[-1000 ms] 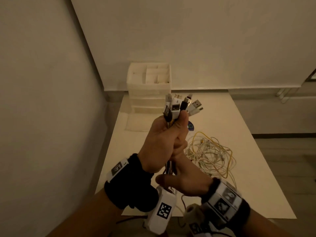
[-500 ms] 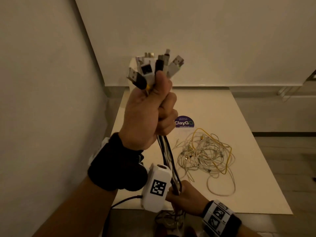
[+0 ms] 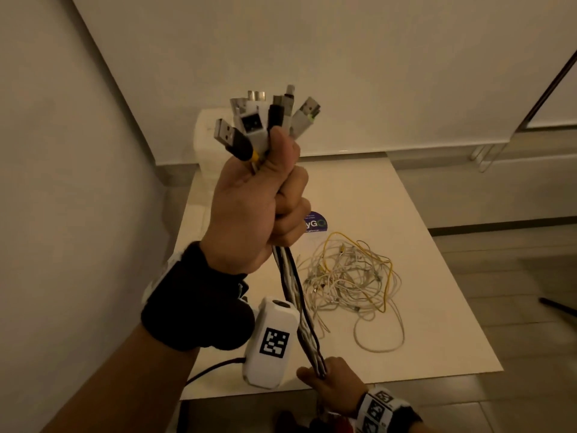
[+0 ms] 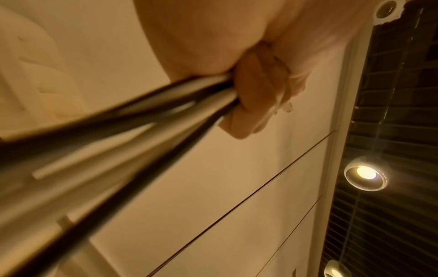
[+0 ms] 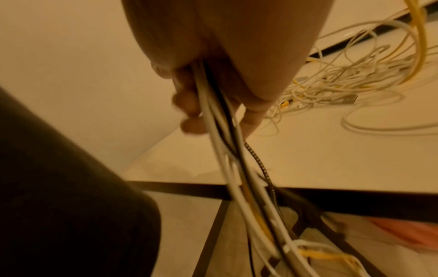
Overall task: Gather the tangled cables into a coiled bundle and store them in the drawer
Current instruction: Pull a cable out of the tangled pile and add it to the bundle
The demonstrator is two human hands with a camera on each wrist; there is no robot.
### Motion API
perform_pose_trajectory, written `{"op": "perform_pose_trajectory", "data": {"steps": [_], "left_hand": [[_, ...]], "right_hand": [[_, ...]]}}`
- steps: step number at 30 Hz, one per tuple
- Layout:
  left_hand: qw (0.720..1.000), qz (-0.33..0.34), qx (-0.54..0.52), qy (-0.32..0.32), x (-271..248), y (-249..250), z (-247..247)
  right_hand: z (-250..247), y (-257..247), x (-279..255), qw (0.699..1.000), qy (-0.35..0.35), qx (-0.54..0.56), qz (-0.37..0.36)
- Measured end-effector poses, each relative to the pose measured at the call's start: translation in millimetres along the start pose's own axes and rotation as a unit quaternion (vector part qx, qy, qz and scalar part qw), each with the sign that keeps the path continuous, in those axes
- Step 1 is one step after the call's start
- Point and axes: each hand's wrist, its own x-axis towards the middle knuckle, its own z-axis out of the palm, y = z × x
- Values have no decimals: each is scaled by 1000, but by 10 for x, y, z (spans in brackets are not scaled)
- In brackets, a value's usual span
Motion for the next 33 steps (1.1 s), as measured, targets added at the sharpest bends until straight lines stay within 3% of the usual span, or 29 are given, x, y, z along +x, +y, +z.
{"op": "perform_pose_trajectory", "data": {"steps": [5, 9, 11, 13, 16, 20, 24, 26, 29, 31, 33], "left_hand": [[1000, -2, -4, 9, 20, -46, -84], [1000, -4, -11, 23, -9, -96, -234], [999, -12, -15, 38, -15, -158, -287], [998, -25, -22, 60, -9, -227, -318], [992, -53, -40, 106, 5, -322, -371], [985, -78, -113, 100, -18, -392, -473], [975, -98, -178, 88, -47, -431, -602], [969, -95, -215, 80, -54, -481, -680], [965, -93, -228, 91, -17, -547, -738], [967, -96, -207, 111, 68, -583, -717], [973, -99, -157, 138, 188, -627, -674]], "right_hand": [[-528, 9, -165, 997, -53, -25, -49], [-1243, -105, -171, 986, -112, -125, -14], [-1553, -285, -32, 981, -105, -162, -25], [-1738, -540, 236, 980, -33, -186, -66], [-1725, -829, 851, 964, 60, -237, -100], [-1394, -848, 1541, 925, 29, -378, -13], [-1260, -634, 1754, 888, 6, -459, -6], [-1316, -601, 1762, 916, 37, -399, -24], [-1552, -649, 1629, 982, 73, -169, -41], [-1786, -715, 1459, 994, 99, -33, -44], [-1989, -787, 1278, 982, 153, 99, -46]]}}
